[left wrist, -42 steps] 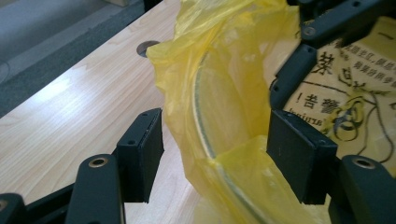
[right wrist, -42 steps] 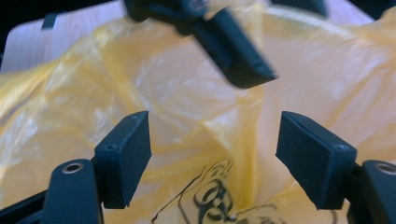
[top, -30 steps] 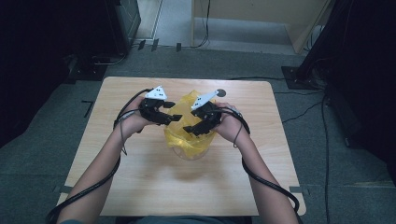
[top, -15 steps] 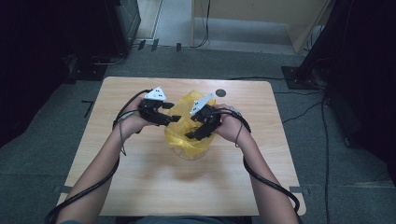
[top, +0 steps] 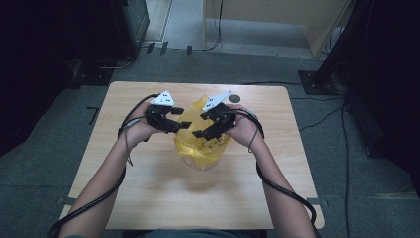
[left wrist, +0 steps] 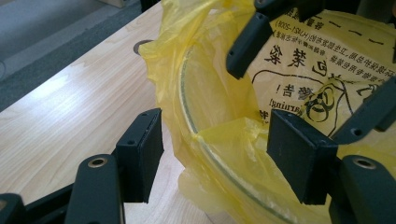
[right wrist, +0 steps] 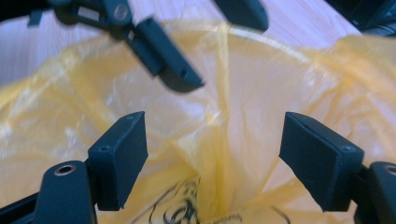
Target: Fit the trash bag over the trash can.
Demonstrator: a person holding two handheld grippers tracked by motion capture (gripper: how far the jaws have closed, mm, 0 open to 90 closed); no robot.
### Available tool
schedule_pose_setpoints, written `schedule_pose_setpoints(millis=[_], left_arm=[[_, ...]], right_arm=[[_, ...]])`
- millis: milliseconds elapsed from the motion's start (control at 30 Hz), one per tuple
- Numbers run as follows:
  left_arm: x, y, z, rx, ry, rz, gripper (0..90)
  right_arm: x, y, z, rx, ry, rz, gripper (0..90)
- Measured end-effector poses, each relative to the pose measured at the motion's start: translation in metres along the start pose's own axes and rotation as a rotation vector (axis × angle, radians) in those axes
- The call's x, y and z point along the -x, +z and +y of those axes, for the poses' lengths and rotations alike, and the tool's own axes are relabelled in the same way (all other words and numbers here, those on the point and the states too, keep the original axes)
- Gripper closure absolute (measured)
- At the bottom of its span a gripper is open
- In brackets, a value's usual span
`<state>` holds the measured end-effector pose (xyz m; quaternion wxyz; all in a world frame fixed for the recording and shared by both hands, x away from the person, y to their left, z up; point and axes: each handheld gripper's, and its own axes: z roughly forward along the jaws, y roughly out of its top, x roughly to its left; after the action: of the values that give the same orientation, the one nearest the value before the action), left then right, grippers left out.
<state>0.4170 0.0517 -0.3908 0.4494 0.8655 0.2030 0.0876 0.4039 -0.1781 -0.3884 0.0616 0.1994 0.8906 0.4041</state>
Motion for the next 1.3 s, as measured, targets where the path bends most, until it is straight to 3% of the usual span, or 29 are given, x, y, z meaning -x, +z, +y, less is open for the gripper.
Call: schedule_pose_setpoints(millis=[67, 133, 233, 333, 400, 567, 867, 1100, 1300], left_arm=[[0.000, -0.001, -0.001, 0.003, -0.001, 0.001, 35.4], [0.000, -0.002, -0.002, 0.008, -0.006, 0.004, 35.4], [-0.002, -0.005, -0.003, 0.007, -0.010, 0.013, 35.4], [-0.003, -0.008, -0.004, 0.018, -0.022, 0.019, 35.4], [-0.003, -0.009, -0.005, 0.016, -0.022, 0.018, 35.4], [-0.002, -0.007, -0.006, 0.009, -0.018, 0.013, 35.4], [-0.001, -0.009, -0.006, 0.013, -0.021, 0.010, 35.4], [0.003, -0.009, -0.004, 0.009, -0.011, -0.002, 35.4], [0.007, -0.014, 0.000, 0.013, -0.004, -0.015, 35.0]], right_arm=[[0.002, 0.002, 0.001, 0.015, 0.015, 0.022, 24.5], [0.003, 0.005, 0.002, -0.005, 0.031, 0.051, 27.3], [0.001, 0.008, 0.003, -0.066, -0.011, 0.068, 28.4], [-0.001, 0.009, 0.004, -0.085, -0.033, 0.091, 28.3], [0.000, 0.010, 0.002, -0.093, -0.018, 0.085, 27.9], [0.003, 0.012, -0.002, -0.126, -0.072, 0.014, 24.2], [0.001, 0.010, -0.006, -0.152, -0.108, -0.016, 21.3], [-0.001, 0.001, -0.009, -0.060, -0.042, 0.012, 21.2], [-0.005, -0.012, -0.010, -0.011, -0.020, 0.028, 21.2]])
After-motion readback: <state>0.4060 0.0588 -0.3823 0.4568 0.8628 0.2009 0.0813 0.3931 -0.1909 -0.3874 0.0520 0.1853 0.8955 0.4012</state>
